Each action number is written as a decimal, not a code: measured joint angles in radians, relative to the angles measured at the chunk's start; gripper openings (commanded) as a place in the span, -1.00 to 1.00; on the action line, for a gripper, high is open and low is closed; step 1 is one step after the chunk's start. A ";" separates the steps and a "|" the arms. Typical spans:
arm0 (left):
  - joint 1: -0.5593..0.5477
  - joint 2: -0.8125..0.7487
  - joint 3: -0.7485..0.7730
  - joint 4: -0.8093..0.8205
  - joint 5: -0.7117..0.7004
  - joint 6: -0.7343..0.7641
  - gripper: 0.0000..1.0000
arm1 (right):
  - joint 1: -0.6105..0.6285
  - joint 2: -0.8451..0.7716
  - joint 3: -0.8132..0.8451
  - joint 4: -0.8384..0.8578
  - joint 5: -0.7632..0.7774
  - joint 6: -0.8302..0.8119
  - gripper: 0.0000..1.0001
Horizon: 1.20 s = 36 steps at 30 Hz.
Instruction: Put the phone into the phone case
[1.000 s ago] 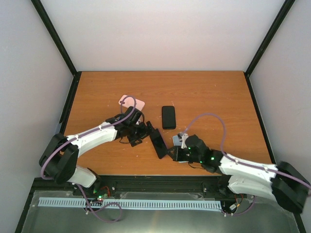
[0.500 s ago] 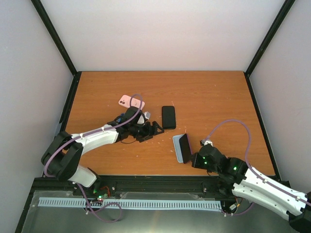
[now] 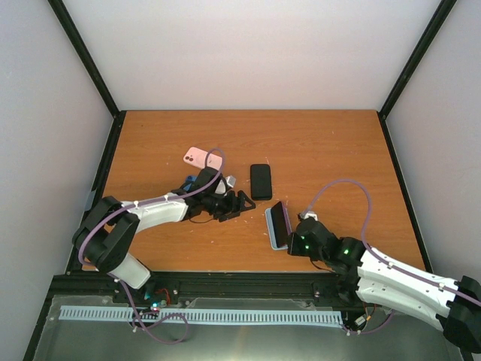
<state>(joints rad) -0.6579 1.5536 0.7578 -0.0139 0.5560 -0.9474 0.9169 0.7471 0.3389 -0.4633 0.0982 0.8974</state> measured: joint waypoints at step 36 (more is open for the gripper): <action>-0.001 0.126 -0.094 0.187 0.042 0.024 0.37 | -0.026 0.306 -0.129 0.640 -0.292 0.166 -0.94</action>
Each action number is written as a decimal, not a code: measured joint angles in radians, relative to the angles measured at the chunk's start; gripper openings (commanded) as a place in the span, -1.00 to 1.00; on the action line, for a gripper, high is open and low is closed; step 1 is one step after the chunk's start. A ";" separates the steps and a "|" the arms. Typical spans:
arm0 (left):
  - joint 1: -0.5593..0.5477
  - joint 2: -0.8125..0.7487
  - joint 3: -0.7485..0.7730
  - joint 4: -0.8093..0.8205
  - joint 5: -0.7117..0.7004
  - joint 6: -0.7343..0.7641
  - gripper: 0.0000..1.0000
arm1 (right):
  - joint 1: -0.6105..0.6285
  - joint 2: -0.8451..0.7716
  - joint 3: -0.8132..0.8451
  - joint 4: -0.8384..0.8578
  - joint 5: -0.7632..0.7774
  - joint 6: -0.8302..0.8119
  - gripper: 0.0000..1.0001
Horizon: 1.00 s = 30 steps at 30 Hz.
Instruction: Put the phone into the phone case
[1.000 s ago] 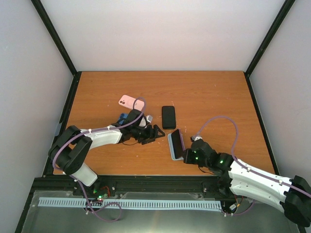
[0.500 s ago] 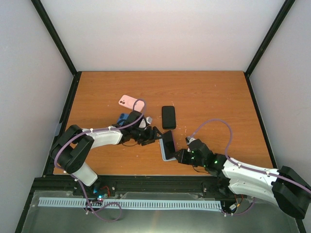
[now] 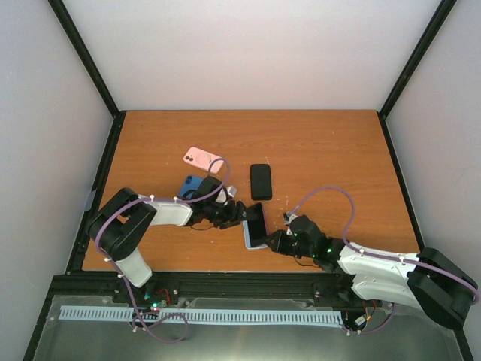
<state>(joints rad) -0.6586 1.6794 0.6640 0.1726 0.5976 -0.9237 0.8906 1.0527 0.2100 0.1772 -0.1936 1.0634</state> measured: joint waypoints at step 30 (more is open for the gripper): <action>0.003 -0.061 -0.102 0.078 0.024 -0.060 0.22 | -0.005 0.021 0.032 -0.124 0.034 0.064 -0.02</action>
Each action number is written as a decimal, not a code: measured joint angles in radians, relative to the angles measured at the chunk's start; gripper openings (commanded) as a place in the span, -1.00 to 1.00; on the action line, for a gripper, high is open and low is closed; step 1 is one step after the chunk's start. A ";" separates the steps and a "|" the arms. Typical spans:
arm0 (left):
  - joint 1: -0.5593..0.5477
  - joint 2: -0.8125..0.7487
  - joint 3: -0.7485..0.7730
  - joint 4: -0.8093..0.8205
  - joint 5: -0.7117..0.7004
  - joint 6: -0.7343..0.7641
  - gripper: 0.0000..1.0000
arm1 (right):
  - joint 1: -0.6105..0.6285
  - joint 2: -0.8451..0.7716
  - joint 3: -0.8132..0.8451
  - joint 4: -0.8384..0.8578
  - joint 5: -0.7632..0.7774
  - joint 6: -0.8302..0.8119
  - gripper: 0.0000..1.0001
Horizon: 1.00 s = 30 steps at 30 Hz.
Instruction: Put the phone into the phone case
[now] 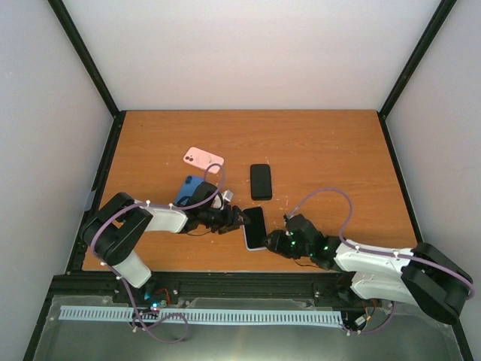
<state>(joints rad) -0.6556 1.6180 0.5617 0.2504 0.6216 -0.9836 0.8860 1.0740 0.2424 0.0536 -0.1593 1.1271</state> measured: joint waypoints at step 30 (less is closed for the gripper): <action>0.038 0.049 -0.015 0.040 0.031 0.013 -0.33 | -0.121 0.279 0.145 0.116 -0.093 -0.199 0.15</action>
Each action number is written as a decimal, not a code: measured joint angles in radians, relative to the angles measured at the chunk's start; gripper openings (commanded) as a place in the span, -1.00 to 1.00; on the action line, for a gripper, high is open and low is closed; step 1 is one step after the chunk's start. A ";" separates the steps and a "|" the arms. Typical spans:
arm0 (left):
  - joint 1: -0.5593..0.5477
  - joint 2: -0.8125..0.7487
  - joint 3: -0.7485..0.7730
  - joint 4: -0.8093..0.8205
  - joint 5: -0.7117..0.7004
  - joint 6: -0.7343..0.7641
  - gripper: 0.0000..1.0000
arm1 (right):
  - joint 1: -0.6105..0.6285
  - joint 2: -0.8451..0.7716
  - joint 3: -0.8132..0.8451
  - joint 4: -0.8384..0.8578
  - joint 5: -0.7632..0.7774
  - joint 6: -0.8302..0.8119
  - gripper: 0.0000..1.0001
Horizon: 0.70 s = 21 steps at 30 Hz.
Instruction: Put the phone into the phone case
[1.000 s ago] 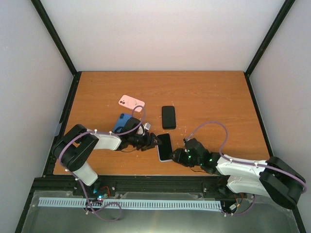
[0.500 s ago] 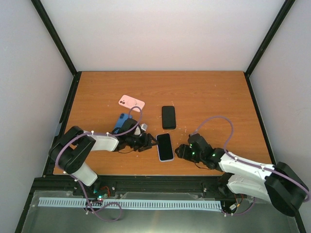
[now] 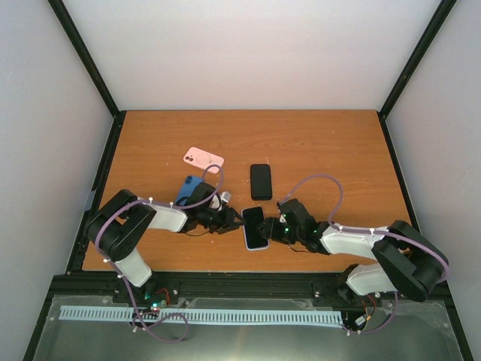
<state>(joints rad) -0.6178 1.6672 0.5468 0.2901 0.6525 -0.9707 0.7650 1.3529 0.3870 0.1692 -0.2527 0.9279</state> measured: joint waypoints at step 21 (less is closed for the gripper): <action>0.007 0.021 -0.051 0.130 0.021 -0.051 -0.31 | -0.009 0.015 -0.032 0.191 -0.116 0.177 0.17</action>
<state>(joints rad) -0.6106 1.6878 0.4961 0.4206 0.6731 -1.0214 0.7563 1.3678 0.3546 0.3599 -0.3683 1.1049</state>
